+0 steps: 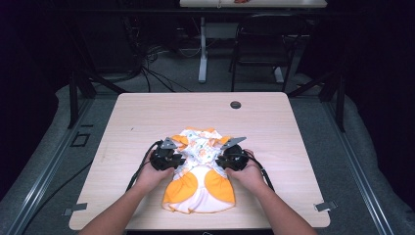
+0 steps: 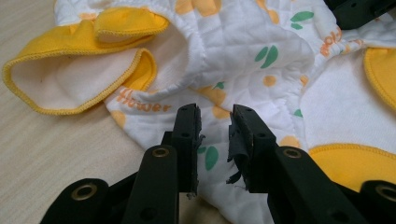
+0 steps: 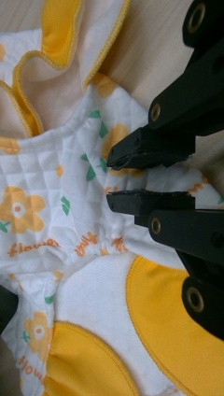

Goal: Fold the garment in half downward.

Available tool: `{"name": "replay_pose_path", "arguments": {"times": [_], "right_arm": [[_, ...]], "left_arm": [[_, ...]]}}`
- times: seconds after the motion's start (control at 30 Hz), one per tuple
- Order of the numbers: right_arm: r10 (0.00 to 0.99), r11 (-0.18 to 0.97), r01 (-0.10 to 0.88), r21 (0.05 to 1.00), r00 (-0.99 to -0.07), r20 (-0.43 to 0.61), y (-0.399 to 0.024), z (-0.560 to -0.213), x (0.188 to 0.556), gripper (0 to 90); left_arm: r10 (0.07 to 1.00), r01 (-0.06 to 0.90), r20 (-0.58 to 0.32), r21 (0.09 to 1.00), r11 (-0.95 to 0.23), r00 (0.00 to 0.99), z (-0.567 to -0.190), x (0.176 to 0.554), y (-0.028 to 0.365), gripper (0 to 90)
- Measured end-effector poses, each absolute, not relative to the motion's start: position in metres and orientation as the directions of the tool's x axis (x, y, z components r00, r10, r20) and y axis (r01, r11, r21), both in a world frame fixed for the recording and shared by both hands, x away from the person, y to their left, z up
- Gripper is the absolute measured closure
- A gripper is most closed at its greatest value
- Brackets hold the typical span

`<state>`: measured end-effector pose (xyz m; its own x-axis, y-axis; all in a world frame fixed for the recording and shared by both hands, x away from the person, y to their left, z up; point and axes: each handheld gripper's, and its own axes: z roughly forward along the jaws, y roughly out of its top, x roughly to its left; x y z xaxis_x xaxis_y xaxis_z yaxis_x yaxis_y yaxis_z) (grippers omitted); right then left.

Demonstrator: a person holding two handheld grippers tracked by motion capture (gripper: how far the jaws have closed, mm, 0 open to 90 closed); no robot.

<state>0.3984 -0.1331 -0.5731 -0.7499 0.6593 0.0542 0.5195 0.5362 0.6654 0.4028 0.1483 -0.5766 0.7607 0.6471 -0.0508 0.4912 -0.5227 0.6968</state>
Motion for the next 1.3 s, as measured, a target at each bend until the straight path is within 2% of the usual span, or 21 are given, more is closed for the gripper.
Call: {"name": "replay_pose_path", "arguments": {"times": [0.57,0.7,0.83,1.0,1.17,1.3], "right_arm": [[0.579,0.612,0.465,0.64,-0.814,0.038,-0.134,-0.571,0.355,75.2],[0.57,0.632,0.468,0.617,-0.821,0.039,-0.133,-0.565,0.353,73.2],[0.591,0.601,0.47,0.646,-0.806,0.037,-0.136,-0.544,0.367,77.2],[0.633,0.563,0.484,0.669,-0.774,0.028,-0.139,-0.524,0.4,77.2],[0.651,0.559,0.502,0.66,-0.759,0.026,-0.137,-0.518,0.436,77.2],[0.659,0.557,0.519,0.648,-0.752,0.036,-0.134,-0.519,0.447,77.2]], "left_arm": [[0.605,0.473,-0.065,0.691,-0.547,0.794,-0.576,0.362,0.154,71.4],[0.601,0.475,-0.056,0.672,-0.568,0.798,-0.569,0.364,0.153,69.1],[0.619,0.479,-0.053,0.686,-0.548,0.784,-0.552,0.381,0.153,69.5],[0.624,0.474,-0.064,0.712,-0.519,0.779,-0.53,0.409,0.149,69.0],[0.634,0.469,-0.044,0.713,-0.521,0.772,-0.524,0.436,0.142,69.2],[0.614,0.463,-0.053,0.708,-0.533,0.788,-0.528,0.452,0.136,71.1]]}}
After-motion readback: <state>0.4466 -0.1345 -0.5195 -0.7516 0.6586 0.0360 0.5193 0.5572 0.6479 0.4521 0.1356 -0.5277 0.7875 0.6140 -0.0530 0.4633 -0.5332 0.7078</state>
